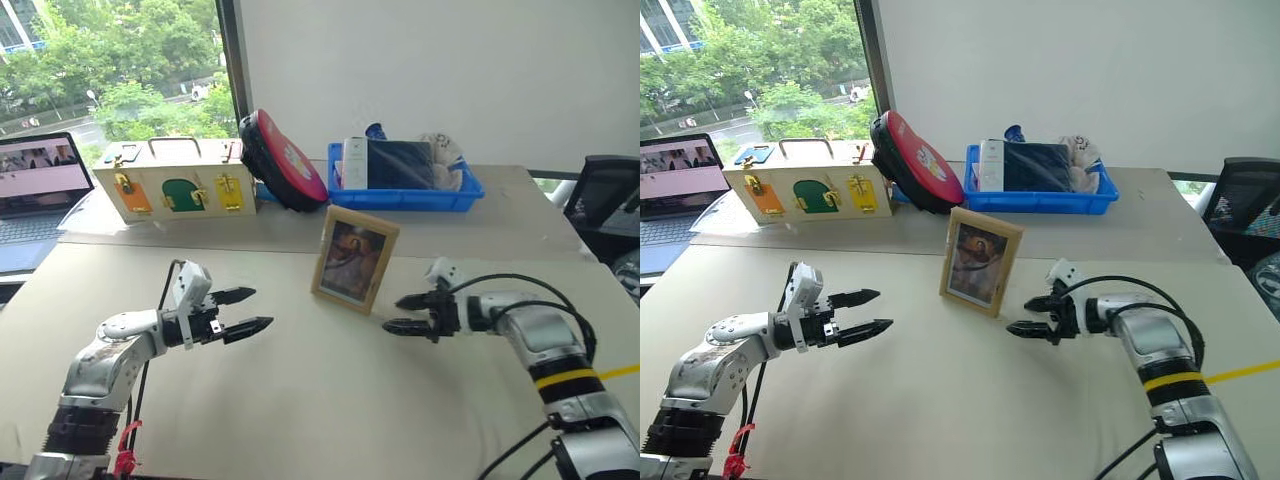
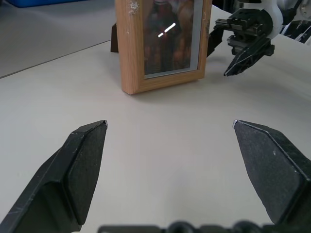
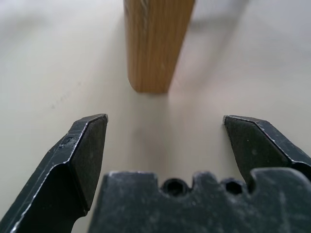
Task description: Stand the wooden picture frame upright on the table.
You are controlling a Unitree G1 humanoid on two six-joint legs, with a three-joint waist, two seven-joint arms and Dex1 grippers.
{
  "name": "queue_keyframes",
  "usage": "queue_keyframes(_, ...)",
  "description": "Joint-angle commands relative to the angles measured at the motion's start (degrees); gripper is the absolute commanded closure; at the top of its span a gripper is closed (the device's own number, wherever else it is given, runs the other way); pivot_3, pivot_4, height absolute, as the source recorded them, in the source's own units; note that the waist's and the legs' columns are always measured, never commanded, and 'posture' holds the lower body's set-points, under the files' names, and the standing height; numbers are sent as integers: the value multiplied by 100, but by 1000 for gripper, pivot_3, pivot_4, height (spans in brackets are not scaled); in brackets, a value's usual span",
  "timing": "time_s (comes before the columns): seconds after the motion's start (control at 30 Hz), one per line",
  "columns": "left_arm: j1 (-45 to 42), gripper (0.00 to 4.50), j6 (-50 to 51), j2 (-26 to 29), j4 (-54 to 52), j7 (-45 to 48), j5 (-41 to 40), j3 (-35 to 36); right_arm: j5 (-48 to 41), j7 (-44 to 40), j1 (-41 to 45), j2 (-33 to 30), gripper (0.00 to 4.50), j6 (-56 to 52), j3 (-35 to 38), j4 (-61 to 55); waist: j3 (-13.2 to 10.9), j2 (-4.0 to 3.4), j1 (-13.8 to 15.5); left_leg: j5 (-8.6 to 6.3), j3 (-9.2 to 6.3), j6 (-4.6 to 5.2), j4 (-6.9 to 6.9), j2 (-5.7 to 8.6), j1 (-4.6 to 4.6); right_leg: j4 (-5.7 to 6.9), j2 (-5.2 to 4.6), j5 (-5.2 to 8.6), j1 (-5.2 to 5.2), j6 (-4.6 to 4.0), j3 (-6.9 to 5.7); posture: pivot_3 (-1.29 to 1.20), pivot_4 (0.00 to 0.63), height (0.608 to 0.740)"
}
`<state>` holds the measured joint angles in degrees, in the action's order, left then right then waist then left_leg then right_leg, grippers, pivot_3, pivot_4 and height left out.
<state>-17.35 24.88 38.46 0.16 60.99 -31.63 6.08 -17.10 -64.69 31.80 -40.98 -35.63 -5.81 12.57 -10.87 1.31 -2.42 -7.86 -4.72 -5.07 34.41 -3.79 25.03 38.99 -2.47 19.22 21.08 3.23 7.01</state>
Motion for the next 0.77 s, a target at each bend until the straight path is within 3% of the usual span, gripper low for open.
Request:
queue_keyframes(0.03,-12,0,-155,39,17,12,-37,251,-233,-176,-374,-562,61,-265,425,-751,0,0,-2,0,0,0,0,0,0,0,0,0,0,0,0,0,150,735)
queue_keyframes(0.17,-167,0,-442,-66,244,-510,287,372,-1003,-9,-1071,-671,61,-227,1666,-1850,-2,-1,-11,0,0,1,-1,0,3,0,0,0,4,1,0,0,150,735)
queue_keyframes(0.4,246,0,-958,-186,-1,-1028,609,608,-1621,614,-3637,98,61,280,3589,-4201,0,2,6,-2,0,4,-8,0,8,-10,-1,1,1,1,0,0,150,735)
queue_keyframes(0.6,674,0,-1306,-290,-66,-1095,769,576,-1634,2429,-3812,1358,61,514,4046,-4070,0,2,-66,10,3,7,9,-2,0,-3,1,-7,-2,8,6,0,150,735)
queue_keyframes(0.77,659,0,-937,-336,-112,-1116,505,620,-1324,2697,-4146,1533,61,828,3587,-4374,1,1,-32,26,6,20,3,-2,1,-3,0,-8,-2,14,7,0,150,735)
